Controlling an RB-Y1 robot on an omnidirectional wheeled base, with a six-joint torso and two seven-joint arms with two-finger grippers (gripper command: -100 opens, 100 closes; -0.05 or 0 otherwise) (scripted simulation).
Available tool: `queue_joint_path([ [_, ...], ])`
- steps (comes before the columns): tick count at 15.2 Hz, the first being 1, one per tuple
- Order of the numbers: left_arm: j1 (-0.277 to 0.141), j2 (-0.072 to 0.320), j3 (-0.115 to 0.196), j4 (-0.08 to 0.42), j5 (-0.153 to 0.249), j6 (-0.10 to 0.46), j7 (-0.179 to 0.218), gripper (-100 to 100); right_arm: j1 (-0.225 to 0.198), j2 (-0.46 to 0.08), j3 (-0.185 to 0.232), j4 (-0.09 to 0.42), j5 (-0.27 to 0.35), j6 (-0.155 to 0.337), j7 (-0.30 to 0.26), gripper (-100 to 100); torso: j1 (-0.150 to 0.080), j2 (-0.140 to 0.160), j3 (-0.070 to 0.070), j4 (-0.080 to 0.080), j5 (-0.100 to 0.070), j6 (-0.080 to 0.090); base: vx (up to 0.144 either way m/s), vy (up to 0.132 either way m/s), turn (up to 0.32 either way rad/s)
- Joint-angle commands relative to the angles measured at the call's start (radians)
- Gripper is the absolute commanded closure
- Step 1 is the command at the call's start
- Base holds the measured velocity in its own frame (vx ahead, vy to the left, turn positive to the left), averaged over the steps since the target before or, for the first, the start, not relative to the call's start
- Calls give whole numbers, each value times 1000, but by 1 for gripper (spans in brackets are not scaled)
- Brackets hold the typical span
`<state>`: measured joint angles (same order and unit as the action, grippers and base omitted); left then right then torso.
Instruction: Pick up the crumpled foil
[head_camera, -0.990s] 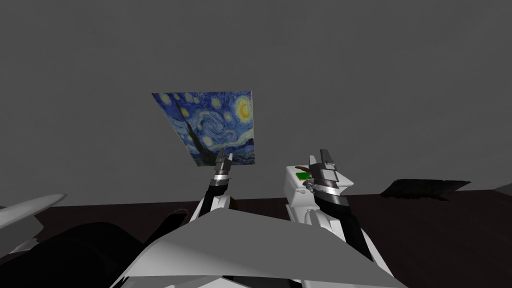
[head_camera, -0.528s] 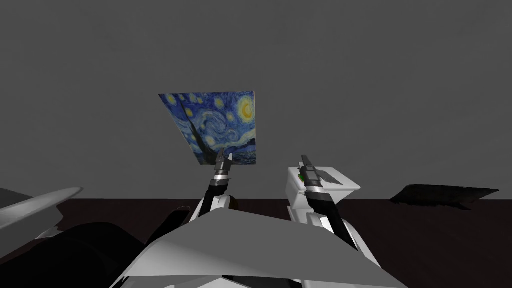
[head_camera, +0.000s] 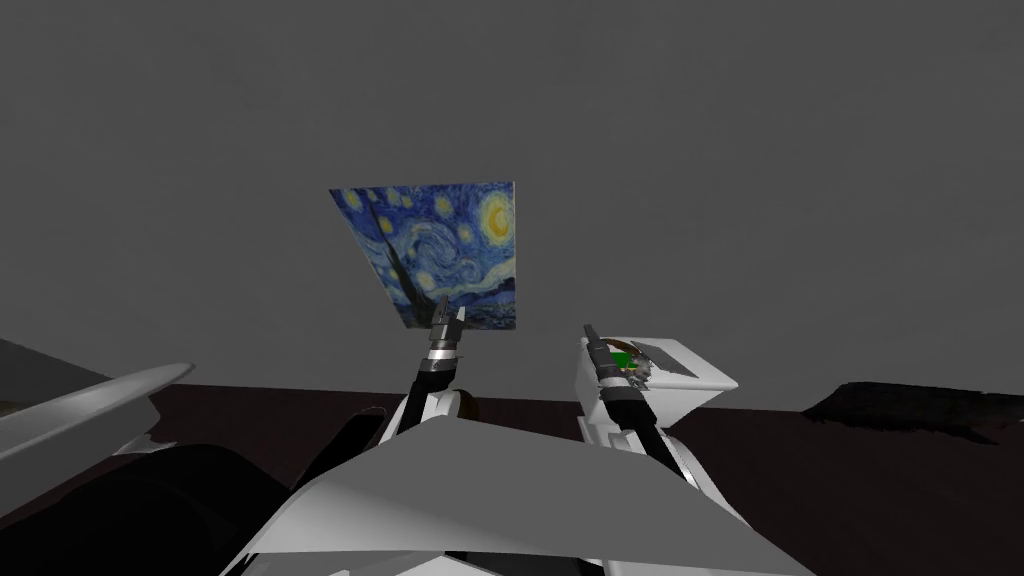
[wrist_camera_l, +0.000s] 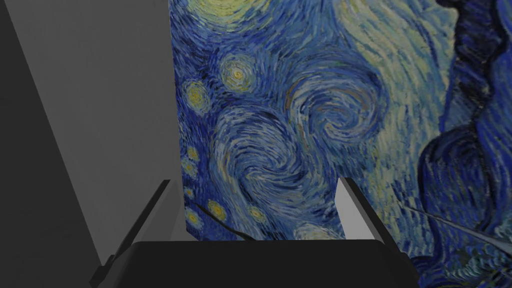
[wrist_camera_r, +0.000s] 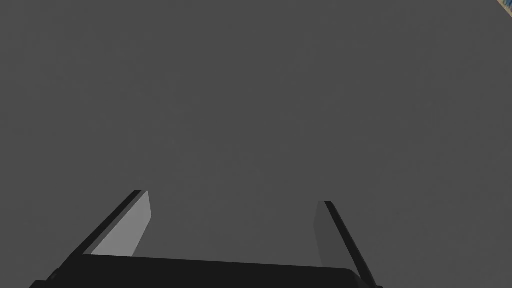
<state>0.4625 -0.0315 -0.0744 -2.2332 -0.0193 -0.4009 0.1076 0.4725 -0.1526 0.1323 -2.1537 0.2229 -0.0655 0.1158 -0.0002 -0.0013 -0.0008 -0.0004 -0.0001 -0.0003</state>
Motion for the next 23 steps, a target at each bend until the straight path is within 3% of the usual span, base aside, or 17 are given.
queue_joint_path([
  [1, 0, 0, 0, 0, 0, 0, 0, 0, 6, -15, 15, 17, 28, 50, 1, -100, 0, 0, 0, 0, 0, 0, 13, -1, 83],
  [2, 0, 0, 0, 0, 0, 0, 0, 0, 6, -15, 15, 17, 28, 64, 1, -100, 0, 0, 0, 0, 0, 0, 9, -2, 22],
  [3, 0, 0, 0, 0, 0, 0, 0, 0, 7, -32, 37, 49, 71, 91, 4, -100, 0, 0, 0, 0, 0, 0, 13, 0, 71],
  [6, 0, 0, 0, 0, 0, 0, 0, 0, 7, -32, 37, 49, 71, 128, 4, -100, 0, 0, 0, 0, 0, 0, 11, -1, 35],
  [7, 0, 0, 0, 0, 0, 0, 0, 0, 8, -49, 61, 82, 116, 163, 7, -100, 0, 0, 0, 0, 0, 0, 9, 3, 67],
  [9, 0, 0, 0, 0, 0, 0, 0, 0, 8, -49, 61, 82, 116, 196, 7, -100, 0, 0, 0, 0, 0, 0, 12, 0, 68],
  [10, 0, 0, 0, 0, 0, 0, 0, 0, 10, -65, 85, 116, 161, 225, 10, -100, 0, 0, 0, 0, 0, 0, 14, 1, 114],
  [13, 0, 0, 0, 0, 0, 0, 0, 0, 10, -65, 85, 116, 163, 266, 10, -100, 0, 0, 0, 0, 0, 1, 14, -3, 28],
  [14, 0, 0, 0, 0, 0, 0, 0, 0, 11, -80, 110, 151, 210, 299, 13, -100, 0, 0, 0, 0, 0, 1, 10, 0, 76],
  [17, 0, 0, 0, 0, 0, 0, 0, 0, 11, -80, 110, 151, 212, 338, 13, -100, 0, 0, 0, 0, 0, 0, 11, -1, 45],
  [18, 0, 0, 0, 0, 0, 0, 0, 0, 12, -95, 136, 188, 257, 371, 16, -100, 0, 0, 0, 0, 0, 0, 13, 1, 75],
  [21, 0, 0, 0, 0, 0, 0, 0, 0, 12, -95, 136, 188, 261, 412, 16, -100, 0, 0, 0, 0, 0, 0, 13, -2, 46],
  [22, 0, 0, 0, 0, 0, 0, 0, 0, 14, -109, 162, 225, 309, 444, 19, -100, 0, 0, 0, 0, 0, 0, 12, 1, 87],
  [23, 0, 0, 0, 0, 0, 0, 0, 0, 14, -109, 162, 225, 312, 460, 19, -100, 0, 0, 0, 0, 0, 0, 15, -1, 98],
])
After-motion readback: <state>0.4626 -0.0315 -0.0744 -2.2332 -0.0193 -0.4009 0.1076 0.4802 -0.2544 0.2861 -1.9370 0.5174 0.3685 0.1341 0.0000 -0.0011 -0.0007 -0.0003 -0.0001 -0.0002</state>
